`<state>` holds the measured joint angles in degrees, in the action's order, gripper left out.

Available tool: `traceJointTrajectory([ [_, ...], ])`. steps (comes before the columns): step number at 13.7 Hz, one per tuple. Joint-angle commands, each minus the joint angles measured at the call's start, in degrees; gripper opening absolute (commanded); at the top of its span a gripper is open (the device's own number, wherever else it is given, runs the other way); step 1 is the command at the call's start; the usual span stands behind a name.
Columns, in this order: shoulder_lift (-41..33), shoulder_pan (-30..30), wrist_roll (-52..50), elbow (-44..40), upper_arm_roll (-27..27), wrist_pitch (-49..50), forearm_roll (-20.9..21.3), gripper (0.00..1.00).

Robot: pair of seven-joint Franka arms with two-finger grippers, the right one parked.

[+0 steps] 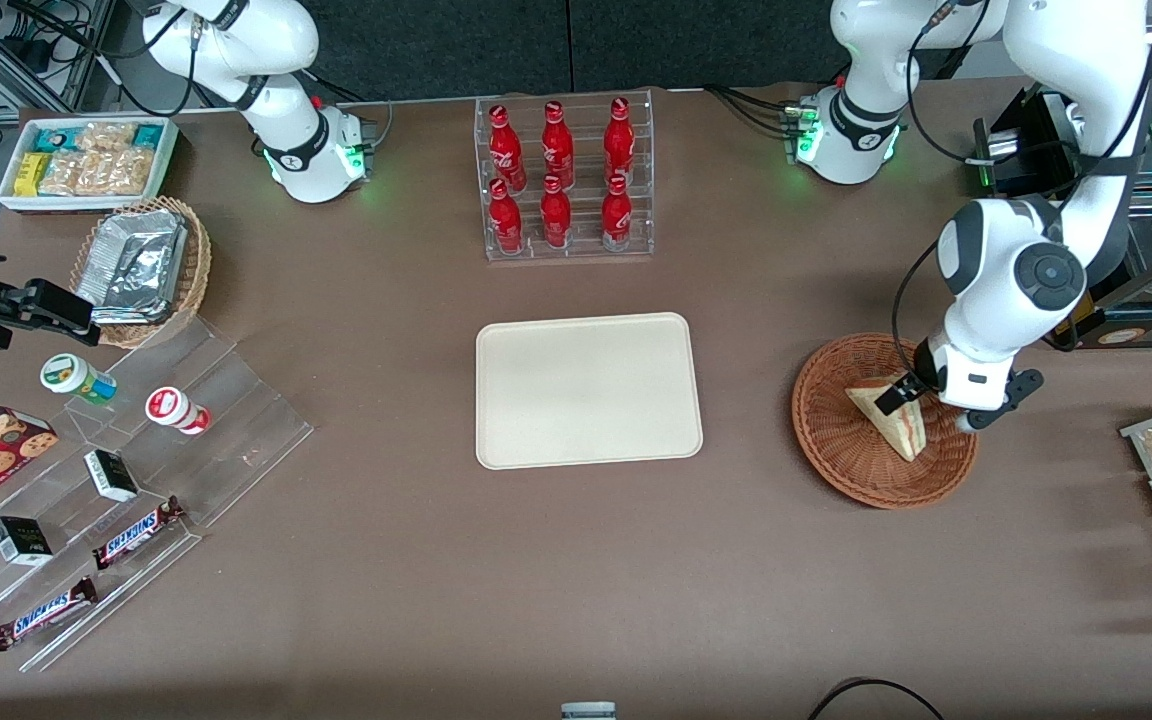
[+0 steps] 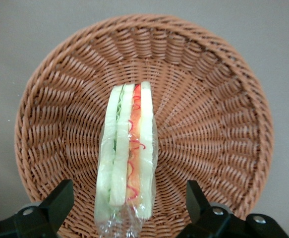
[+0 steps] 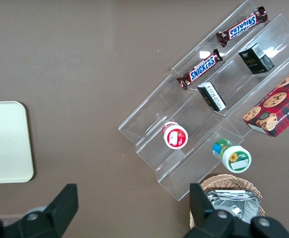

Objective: Place sandwich from basket to tray
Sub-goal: 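Close the left gripper on the wrapped sandwich and lift it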

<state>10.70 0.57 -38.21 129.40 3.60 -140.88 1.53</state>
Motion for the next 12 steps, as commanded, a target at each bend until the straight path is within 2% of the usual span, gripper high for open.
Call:
traceJointTrajectory([
  [1,2.0,0.0,-0.8,0.1,-0.1,-1.6,-0.5,0.99],
  [2,2.5,0.0,-0.7,0.2,-0.1,-1.6,-0.5,0.89],
  [3,2.8,0.0,-0.6,0.8,-0.1,-1.6,-0.2,0.71],
  [5,3.0,0.0,-0.6,1.3,-0.1,-1.5,-0.1,0.16],
  [6,2.7,0.0,-0.6,1.2,-0.1,-1.0,-0.1,0.0],
  [9,1.4,0.0,-0.5,0.1,-0.1,1.7,0.0,0.0],
  [12,0.5,0.1,-0.5,-7.8,0.3,14.0,0.4,0.0],
])
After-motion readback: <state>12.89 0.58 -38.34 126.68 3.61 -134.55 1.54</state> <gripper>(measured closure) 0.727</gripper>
